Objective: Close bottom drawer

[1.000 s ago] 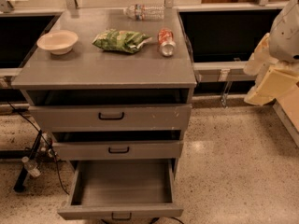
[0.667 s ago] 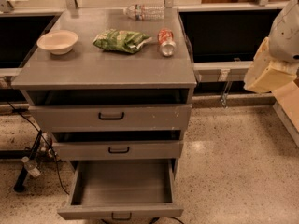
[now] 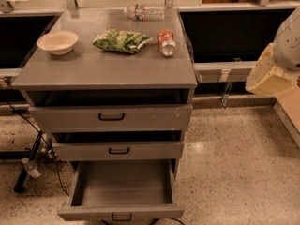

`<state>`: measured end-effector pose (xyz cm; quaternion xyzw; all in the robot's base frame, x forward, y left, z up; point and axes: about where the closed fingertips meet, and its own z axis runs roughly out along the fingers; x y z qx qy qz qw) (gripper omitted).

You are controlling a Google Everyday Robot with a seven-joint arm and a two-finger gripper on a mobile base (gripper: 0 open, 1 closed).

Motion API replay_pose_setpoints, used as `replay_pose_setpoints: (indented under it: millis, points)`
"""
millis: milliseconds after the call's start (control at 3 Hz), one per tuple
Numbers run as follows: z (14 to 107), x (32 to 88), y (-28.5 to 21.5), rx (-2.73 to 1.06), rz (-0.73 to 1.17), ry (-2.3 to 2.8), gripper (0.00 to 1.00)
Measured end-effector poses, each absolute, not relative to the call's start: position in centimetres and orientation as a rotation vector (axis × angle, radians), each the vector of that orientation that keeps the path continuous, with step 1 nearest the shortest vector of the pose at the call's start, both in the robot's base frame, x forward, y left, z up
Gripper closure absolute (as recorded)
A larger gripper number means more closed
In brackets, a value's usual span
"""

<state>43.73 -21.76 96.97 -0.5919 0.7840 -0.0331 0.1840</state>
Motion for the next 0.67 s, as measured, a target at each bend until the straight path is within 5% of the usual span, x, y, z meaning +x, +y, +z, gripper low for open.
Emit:
replay_pose_setpoints:
  millis: [667]
  points:
    - [76.2,42.6,-19.8,-1.772,0.201,2.385,1.0]
